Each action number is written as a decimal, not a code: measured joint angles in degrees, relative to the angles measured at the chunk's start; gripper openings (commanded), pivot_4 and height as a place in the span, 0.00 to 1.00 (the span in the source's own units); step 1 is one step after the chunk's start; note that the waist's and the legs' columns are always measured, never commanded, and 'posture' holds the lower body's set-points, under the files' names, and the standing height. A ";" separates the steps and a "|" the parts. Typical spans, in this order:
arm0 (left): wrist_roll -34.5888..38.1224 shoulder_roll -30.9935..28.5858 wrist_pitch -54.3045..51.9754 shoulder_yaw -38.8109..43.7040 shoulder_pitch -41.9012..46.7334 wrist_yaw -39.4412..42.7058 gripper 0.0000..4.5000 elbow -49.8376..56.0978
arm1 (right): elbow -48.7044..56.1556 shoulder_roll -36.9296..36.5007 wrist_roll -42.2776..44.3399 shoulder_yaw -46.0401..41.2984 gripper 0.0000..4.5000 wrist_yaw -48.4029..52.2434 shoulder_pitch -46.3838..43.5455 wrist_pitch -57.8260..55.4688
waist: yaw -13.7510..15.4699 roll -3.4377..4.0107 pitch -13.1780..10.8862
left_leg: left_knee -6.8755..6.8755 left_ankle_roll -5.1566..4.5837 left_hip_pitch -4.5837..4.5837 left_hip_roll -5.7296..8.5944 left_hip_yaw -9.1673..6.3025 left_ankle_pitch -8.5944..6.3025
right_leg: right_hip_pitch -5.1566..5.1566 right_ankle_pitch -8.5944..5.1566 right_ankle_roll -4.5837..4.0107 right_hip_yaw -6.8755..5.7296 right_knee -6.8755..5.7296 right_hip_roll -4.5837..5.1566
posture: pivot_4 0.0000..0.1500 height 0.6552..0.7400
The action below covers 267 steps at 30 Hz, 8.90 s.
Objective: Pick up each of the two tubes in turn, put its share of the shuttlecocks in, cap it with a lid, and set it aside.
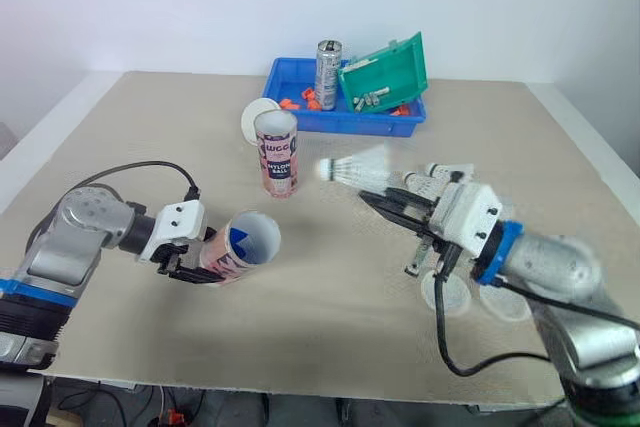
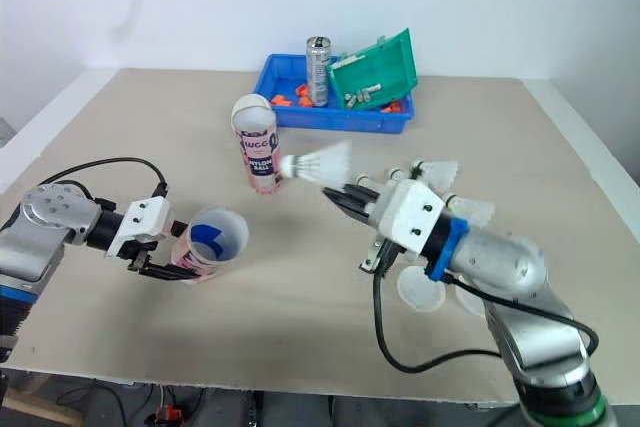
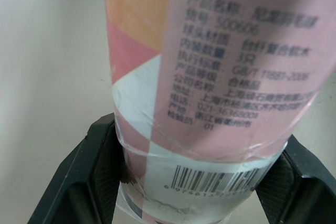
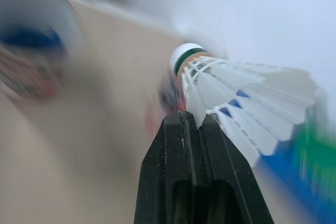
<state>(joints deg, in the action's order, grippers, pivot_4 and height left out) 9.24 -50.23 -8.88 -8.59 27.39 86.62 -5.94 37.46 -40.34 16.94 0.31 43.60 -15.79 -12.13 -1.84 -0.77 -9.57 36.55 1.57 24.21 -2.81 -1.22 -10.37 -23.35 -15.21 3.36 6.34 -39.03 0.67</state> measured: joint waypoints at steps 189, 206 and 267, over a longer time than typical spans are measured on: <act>0.97 4.59 1.22 -1.31 1.54 -0.91 0.65 -2.37 | -19.65 5.20 16.20 -22.66 0.73 -8.72 25.53 -16.00 | 0.89 0.26 0.12 | -0.18 -0.67 0.56 0.14 1.15 0.27 | 0.35 -0.38 0.52 -0.13 0.77 0.96 | 1.00 0.60; 0.97 4.46 0.99 -1.13 1.28 -1.28 0.65 -1.99 | -25.92 5.79 9.23 -18.45 0.00 -8.54 21.09 -11.19 | 0.84 0.28 0.13 | -0.18 -0.69 0.55 0.12 1.13 0.28 | 0.36 -0.35 0.57 -0.10 0.77 0.88 | 1.00 0.60; -1.42 8.76 0.72 -5.87 12.81 1.25 0.65 -13.44 | -19.39 3.68 4.56 11.29 0.00 18.40 -28.45 -9.27 | 1.00 0.09 0.14 | -0.13 -1.44 1.16 -0.60 2.83 0.77 | 0.00 0.09 0.10 -0.94 0.86 1.75 | 1.00 0.60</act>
<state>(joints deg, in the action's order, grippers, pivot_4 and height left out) 7.82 -41.47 -8.16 -14.46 40.20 87.88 -19.39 18.07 -36.66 21.50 11.60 61.99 -44.24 -21.40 -0.84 -0.69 -9.43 36.42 0.13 25.37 -3.41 1.61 -9.60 -23.35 -15.13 3.46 5.40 -38.17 2.42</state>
